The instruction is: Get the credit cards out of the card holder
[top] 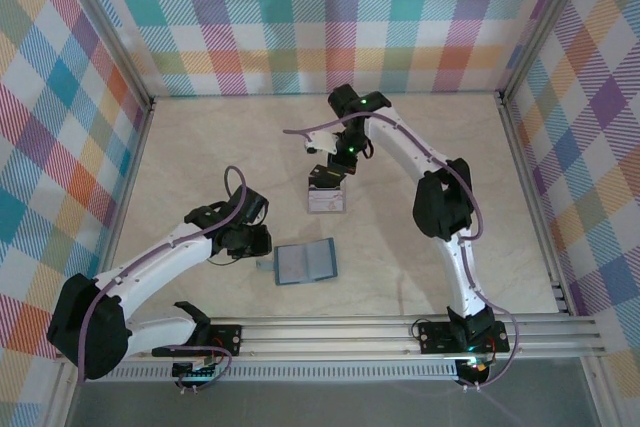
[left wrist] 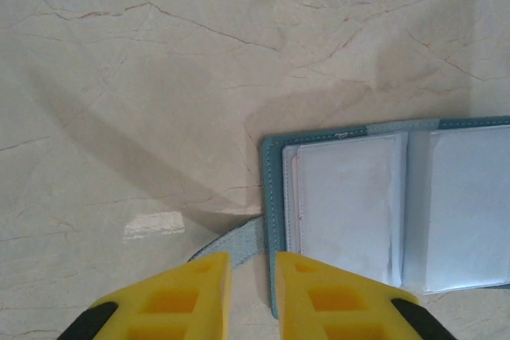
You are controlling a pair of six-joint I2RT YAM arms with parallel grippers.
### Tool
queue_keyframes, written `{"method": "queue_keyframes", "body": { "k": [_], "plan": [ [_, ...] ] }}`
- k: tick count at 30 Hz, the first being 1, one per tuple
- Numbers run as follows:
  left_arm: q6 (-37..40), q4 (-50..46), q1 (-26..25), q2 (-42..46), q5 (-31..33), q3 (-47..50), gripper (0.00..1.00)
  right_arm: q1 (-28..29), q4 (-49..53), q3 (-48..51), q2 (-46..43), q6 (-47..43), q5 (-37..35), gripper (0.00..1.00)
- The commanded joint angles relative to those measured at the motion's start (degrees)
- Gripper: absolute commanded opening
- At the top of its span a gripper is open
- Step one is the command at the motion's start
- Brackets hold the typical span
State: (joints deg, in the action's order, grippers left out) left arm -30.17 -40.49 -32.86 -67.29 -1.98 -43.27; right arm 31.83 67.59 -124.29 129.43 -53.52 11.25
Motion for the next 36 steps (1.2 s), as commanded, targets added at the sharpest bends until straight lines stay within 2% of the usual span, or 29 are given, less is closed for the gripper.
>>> {"method": "queue_keyframes", "body": {
  "k": [1,9,12,14,18,24,29,36],
  "plan": [
    [-0.5,-1.6,0.6,-0.7,0.7,-0.3,0.22,-0.1,3.1,-2.0,1.1,-3.1,0.4,0.01],
    [-0.5,-0.8,0.6,-2.0,0.4,-0.6,0.22,0.5,3.3,-2.0,2.3,-3.3,0.5,0.08],
    [-0.4,-0.8,0.6,-2.2,0.3,-0.7,0.22,0.7,1.0,-2.0,2.2,-2.1,-1.0,0.22],
    [-0.4,-0.9,0.6,-2.0,0.5,-0.7,0.22,0.7,-1.8,-1.6,1.6,-0.6,-2.8,0.25],
    [-0.2,-1.0,0.7,-1.8,0.5,-0.5,0.22,0.7,-7.2,1.3,-0.8,1.2,-4.5,0.27],
    [-0.2,-0.1,0.6,-2.0,-0.8,0.0,0.22,1.1,-9.2,3.7,-3.7,4.0,-3.0,0.27],
    [0.3,0.7,0.6,-3.4,-2.9,-0.2,0.18,1.8,-15.0,9.6,-8.7,13.1,-0.4,0.27],
    [1.3,1.7,0.5,-7.0,-8.5,-0.8,0.11,2.6,-28.5,23.2,-18.9,37.5,2.3,0.31]
  ]
}}
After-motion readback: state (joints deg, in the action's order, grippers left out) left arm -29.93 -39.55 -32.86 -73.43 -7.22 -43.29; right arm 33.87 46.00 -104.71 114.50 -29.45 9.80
